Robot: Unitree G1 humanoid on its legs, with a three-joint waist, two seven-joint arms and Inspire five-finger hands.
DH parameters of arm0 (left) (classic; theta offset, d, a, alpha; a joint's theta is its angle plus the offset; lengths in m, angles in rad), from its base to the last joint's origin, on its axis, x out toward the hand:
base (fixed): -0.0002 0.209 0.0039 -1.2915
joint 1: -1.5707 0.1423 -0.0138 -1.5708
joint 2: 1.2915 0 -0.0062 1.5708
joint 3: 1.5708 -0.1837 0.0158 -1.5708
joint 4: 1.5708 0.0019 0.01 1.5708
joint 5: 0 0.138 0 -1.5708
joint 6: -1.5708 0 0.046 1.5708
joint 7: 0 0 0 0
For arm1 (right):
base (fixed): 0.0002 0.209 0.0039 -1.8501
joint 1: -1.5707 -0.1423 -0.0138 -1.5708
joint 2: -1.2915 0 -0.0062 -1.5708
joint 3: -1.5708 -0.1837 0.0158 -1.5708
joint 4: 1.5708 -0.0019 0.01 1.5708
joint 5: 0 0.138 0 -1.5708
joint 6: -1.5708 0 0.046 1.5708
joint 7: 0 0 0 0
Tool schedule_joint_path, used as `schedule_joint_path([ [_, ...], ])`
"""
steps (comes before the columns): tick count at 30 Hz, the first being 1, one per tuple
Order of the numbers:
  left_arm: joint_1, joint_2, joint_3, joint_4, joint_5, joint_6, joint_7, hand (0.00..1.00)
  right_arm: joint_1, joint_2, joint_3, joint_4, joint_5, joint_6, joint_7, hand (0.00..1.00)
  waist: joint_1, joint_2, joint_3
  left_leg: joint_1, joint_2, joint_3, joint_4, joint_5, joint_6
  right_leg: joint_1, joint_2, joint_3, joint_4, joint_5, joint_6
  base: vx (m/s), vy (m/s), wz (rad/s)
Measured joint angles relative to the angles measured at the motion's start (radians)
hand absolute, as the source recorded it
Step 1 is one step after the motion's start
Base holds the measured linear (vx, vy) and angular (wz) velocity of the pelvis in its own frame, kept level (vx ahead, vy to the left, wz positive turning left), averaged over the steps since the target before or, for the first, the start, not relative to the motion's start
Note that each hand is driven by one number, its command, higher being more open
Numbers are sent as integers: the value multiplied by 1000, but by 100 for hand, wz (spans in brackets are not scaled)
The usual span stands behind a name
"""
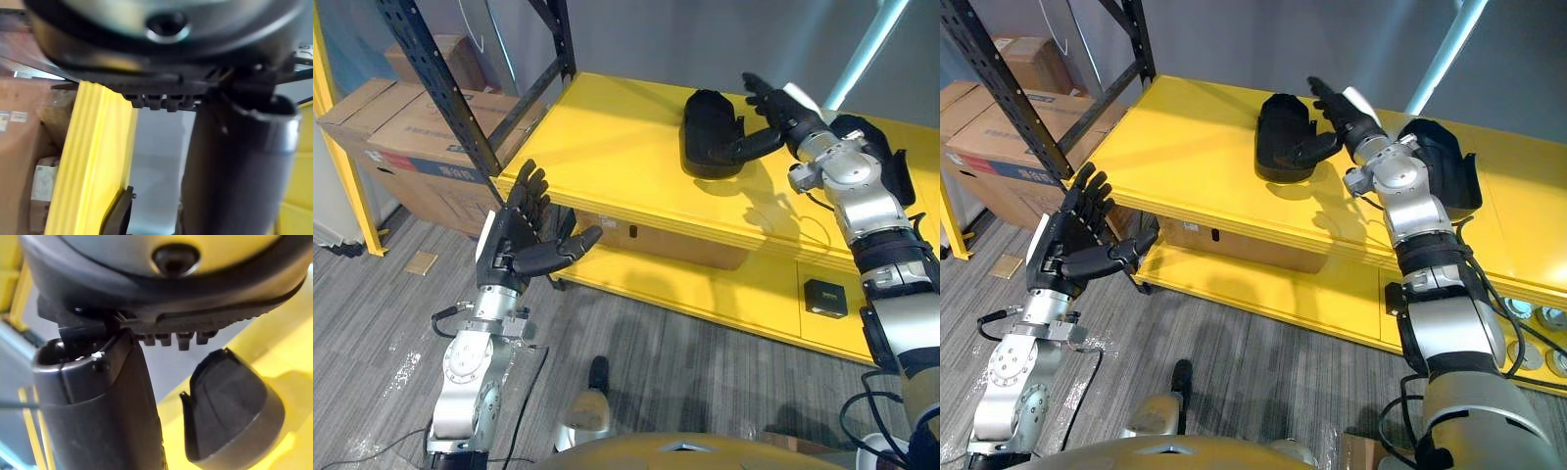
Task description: Walk over and take three plastic housings, then place them on the shelf
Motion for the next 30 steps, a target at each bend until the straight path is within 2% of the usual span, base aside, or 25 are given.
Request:
schedule_joint_path([
  [3, 3, 1, -3, 1, -4, -2, -2, 100, -54, -28, 85, 37, -48, -53, 28, 100, 6, 1, 2, -10, 0, -4, 0, 2, -1, -9, 0, -2, 5, 0, -1, -46, -19, 4],
  [8, -2, 26, -4, 3, -38, -46, -8, 100, -149, -35, 179, 118, -51, -99, 30, 100, 22, 3, 22, -35, 12, -13, 0, -6, -4, -30, 12, -6, 7, -7, -10, -56, -28, 3],
  [11, -9, 61, -5, 5, -39, -58, -12, 100, -210, -66, 235, 146, -134, -152, 27, 100, 39, -7, 67, -45, 19, -17, 0, -2, -4, -38, 21, -9, 7, -8, -13, -32, -41, 3],
  [12, -11, 68, -5, 8, -39, -58, -12, 100, -220, -67, 239, 154, -147, -158, 25, 0, 48, -11, 76, -46, 20, -16, 1, -2, -4, -40, 21, -8, 7, -8, -13, -4, -47, -3],
  [17, -12, 75, -5, 18, -39, -58, -9, 100, -240, -67, 251, 166, -236, -175, 23, 0, 70, -31, 94, -50, 19, -16, 5, 10, -6, -42, 22, -6, 7, -9, -14, 36, -47, 2],
  [22, -12, 75, -13, 17, -38, -58, 0, 100, -272, -63, 277, 219, -324, -153, 22, 0, 75, -27, 97, -43, 24, -14, 4, 10, -7, -41, 23, 6, 20, -21, -23, -18, -19, -1],
  [30, -13, 79, -18, 17, -38, -58, 37, 100, -281, -62, 284, 236, -362, -107, 18, 0, 75, -12, 135, -67, 46, -1, 1, 3, -14, -81, 36, 24, 40, -28, -33, -76, -23, -5],
])
